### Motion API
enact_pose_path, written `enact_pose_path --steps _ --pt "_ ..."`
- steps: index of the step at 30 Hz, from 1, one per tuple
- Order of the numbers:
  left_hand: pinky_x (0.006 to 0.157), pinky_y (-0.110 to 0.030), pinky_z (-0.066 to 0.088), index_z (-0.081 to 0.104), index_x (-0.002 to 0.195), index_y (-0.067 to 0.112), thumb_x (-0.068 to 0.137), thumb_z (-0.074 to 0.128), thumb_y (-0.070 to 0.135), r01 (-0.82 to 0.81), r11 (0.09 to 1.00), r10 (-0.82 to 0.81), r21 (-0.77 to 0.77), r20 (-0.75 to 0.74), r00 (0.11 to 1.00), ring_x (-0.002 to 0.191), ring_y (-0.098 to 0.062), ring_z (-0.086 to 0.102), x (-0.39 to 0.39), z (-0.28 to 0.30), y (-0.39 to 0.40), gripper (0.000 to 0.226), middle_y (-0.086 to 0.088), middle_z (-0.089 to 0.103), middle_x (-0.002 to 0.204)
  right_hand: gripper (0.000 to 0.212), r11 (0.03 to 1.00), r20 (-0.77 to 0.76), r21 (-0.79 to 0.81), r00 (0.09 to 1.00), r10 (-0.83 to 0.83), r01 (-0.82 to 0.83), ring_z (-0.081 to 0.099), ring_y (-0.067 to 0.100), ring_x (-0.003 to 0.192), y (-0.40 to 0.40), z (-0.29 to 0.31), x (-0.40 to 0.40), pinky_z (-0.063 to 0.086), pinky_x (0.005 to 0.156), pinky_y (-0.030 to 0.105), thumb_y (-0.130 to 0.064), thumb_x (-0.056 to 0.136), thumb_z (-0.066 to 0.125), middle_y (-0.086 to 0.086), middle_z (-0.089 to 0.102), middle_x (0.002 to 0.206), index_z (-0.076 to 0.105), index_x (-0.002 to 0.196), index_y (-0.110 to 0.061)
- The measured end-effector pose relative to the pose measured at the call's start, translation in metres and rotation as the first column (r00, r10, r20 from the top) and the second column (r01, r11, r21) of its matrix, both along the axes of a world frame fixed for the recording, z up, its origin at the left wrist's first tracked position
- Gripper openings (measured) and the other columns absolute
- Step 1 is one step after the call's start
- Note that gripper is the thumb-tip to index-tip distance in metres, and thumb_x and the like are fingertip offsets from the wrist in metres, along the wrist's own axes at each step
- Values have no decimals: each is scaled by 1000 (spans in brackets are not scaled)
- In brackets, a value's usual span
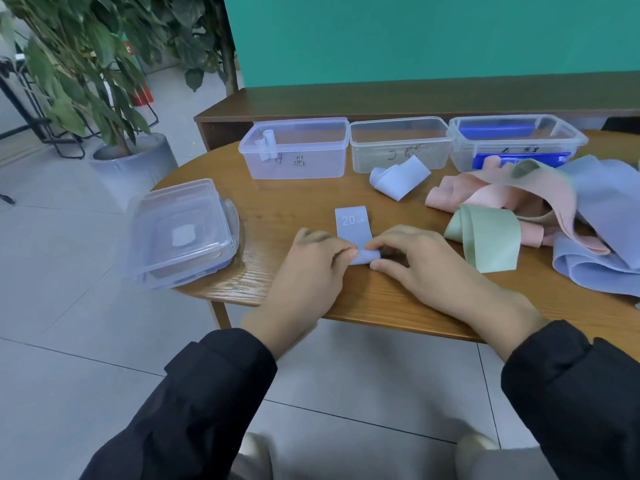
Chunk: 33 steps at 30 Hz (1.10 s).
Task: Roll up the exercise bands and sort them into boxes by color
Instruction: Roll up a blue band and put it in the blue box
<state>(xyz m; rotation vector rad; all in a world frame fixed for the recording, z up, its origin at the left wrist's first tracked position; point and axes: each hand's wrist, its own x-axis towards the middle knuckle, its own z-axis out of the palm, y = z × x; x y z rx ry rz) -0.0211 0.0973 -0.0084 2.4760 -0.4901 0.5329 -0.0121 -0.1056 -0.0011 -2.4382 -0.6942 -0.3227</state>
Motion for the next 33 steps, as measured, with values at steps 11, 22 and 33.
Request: enact_pose_path --steps 11,22,33 --pt "83 -1 30 72 107 25 89 75 18 15 999 -19 -52 -67 998 93 -1 45 -5 6 5 19 25 52 90 13 1000 39 -22 999 -19 20 58 10 86 4 0 -1 50 83 33 -18 94 69 -9 59 94 71 107 -17" --pt "81 0 31 76 104 16 93 70 13 56 998 -55 -27 31 998 89 -9 48 -8 1 4 13 26 54 81 22 988 81 -117 993 -92 101 56 18 108 8 4 -10 47 95 33 -23 99 62 -2 61 115 74 115 -15" --pt "92 -6 28 69 130 24 100 62 28 26 998 -32 -59 -109 994 115 -16 48 4 3 3 31 4 64 120 7 996 122 28 989 -89 86 63 9 90 9 1 -2 49 85 24 -19 93 72 -8 69 100 76 98 -17"
